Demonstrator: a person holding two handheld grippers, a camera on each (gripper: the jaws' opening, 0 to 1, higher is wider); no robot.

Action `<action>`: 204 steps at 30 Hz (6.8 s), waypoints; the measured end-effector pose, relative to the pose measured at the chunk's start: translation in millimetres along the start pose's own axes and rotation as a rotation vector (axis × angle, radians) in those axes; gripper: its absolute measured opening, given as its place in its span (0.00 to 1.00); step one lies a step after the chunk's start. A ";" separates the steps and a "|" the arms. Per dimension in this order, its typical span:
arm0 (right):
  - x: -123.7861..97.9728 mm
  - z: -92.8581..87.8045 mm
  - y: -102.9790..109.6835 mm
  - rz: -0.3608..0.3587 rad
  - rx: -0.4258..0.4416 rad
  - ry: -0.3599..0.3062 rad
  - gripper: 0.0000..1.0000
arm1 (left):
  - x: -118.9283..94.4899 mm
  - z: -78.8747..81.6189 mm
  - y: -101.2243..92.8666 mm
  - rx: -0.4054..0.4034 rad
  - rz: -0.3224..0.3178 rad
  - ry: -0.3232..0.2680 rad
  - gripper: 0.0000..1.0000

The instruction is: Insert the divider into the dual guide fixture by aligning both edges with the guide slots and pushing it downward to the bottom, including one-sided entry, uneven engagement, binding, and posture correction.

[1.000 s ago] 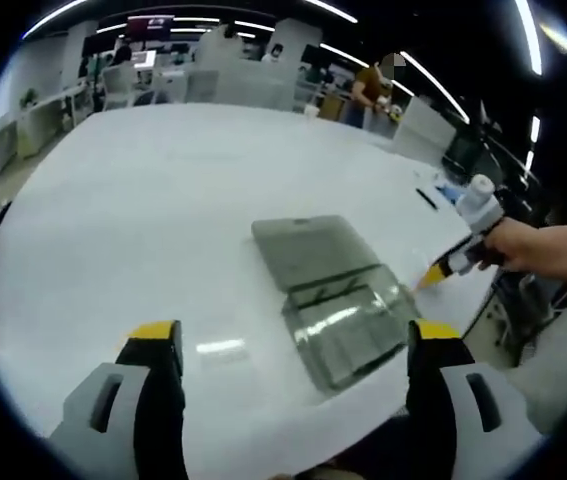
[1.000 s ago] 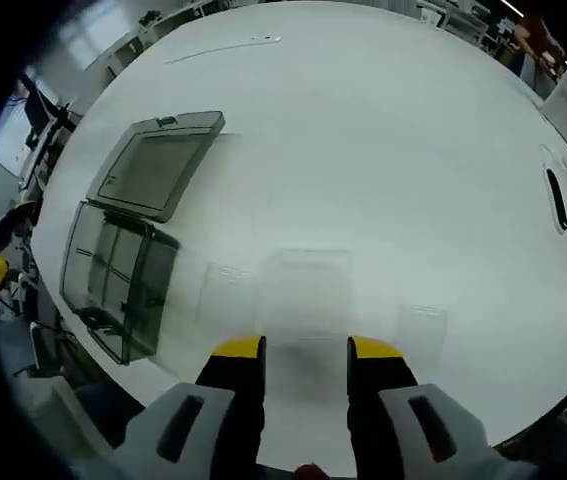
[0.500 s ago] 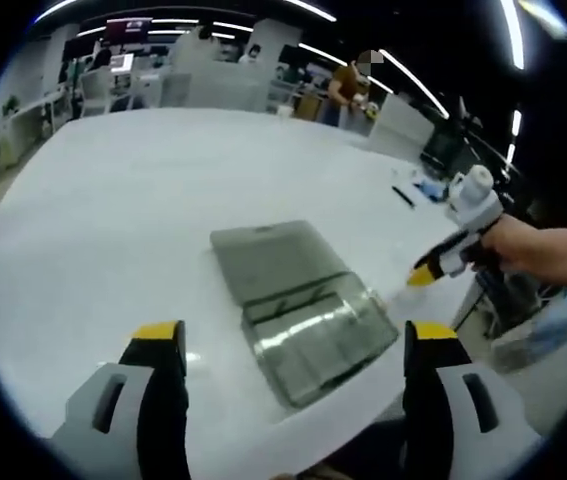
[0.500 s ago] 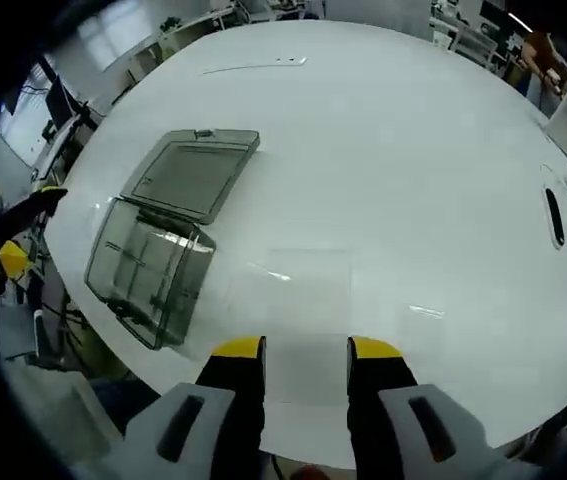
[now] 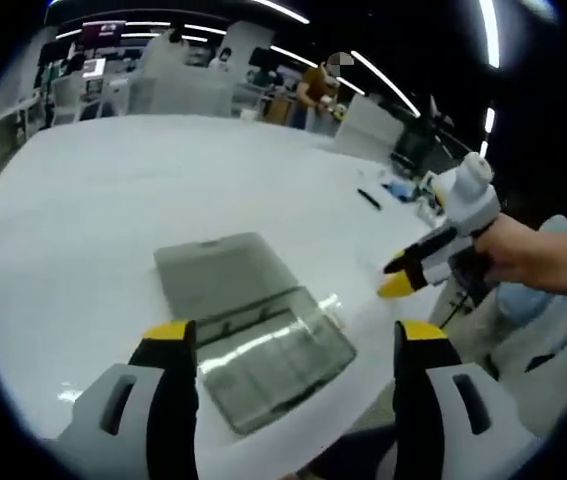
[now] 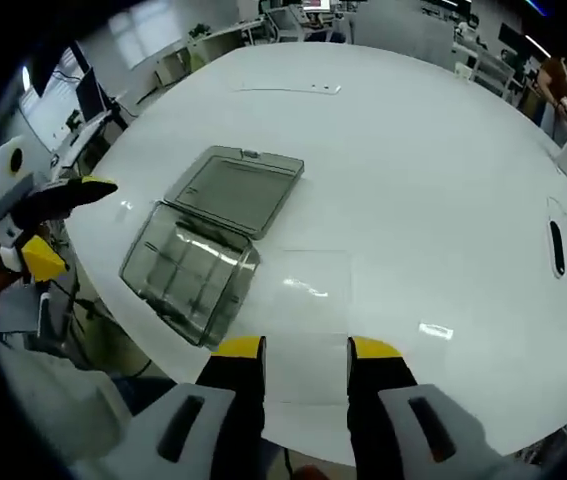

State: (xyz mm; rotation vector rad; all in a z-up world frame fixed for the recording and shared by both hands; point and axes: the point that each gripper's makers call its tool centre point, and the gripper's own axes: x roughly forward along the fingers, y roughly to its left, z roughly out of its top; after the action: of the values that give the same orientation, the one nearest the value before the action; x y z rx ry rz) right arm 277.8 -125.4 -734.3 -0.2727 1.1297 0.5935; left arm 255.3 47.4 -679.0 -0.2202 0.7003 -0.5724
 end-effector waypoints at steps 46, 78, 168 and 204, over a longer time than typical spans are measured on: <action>-21.4 41.9 108.7 0.201 -0.134 -0.120 0.27 | 9.5 9.0 -33.6 -0.282 -0.161 -0.156 0.13; -22.4 47.5 130.2 0.254 -0.076 -0.142 0.27 | 3.4 11.7 -26.3 -0.406 -0.156 -0.186 0.00; -57.2 73.3 150.5 0.977 -0.008 -0.207 0.25 | -32.9 52.6 -41.9 -0.359 -0.569 -0.167 0.00; -76.3 73.6 167.8 1.201 0.108 -0.203 0.06 | -40.5 52.2 -42.4 -0.386 -0.631 -0.188 0.00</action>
State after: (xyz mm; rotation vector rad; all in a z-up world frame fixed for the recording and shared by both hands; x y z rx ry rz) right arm 215.6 24.3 -619.8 0.6123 1.0417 1.5602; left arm 246.9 35.4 -601.9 -0.8636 0.5468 -0.9994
